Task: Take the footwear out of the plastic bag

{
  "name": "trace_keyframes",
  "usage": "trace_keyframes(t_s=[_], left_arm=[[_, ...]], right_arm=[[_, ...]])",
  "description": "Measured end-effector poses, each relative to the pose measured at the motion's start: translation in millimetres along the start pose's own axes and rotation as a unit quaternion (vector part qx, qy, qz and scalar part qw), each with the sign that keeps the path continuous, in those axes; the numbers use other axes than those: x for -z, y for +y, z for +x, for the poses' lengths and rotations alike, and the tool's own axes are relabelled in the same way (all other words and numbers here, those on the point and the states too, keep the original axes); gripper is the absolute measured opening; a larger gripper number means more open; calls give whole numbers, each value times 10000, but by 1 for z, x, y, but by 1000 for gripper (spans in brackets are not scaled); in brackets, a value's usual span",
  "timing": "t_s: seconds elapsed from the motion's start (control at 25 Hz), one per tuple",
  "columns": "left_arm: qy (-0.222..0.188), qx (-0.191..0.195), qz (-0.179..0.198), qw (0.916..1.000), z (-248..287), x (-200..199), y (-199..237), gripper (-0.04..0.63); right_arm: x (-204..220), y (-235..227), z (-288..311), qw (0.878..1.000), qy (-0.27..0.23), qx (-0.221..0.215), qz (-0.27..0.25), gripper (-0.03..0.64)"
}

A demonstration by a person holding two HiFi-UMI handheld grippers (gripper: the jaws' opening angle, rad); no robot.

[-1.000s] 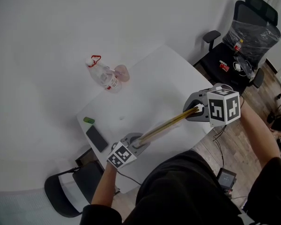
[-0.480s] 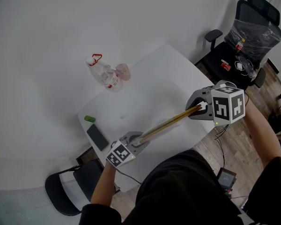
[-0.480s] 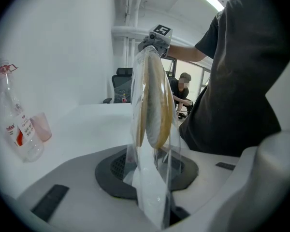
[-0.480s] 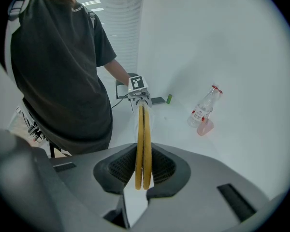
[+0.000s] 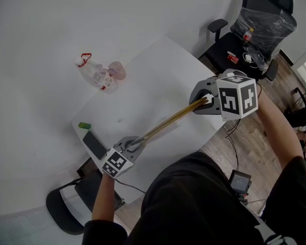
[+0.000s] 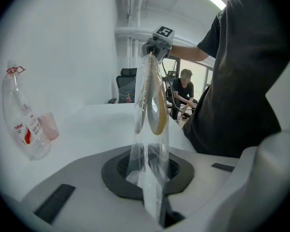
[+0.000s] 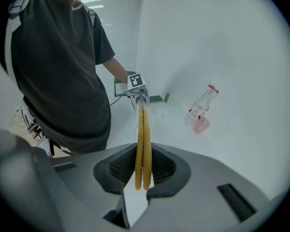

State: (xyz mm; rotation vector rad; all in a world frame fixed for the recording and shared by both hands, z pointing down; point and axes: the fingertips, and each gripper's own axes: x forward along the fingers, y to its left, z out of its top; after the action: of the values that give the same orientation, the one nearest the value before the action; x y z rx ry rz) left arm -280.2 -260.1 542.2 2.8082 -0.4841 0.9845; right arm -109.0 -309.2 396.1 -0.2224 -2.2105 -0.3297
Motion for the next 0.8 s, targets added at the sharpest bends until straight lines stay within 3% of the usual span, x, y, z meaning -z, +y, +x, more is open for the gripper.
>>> trace_keyframes(t_s=[0.8], left_arm=[[20, -86, -68, 9999, -6, 5, 1, 43]], right_arm=[[7, -1, -20, 9999, -60, 79, 120, 69]])
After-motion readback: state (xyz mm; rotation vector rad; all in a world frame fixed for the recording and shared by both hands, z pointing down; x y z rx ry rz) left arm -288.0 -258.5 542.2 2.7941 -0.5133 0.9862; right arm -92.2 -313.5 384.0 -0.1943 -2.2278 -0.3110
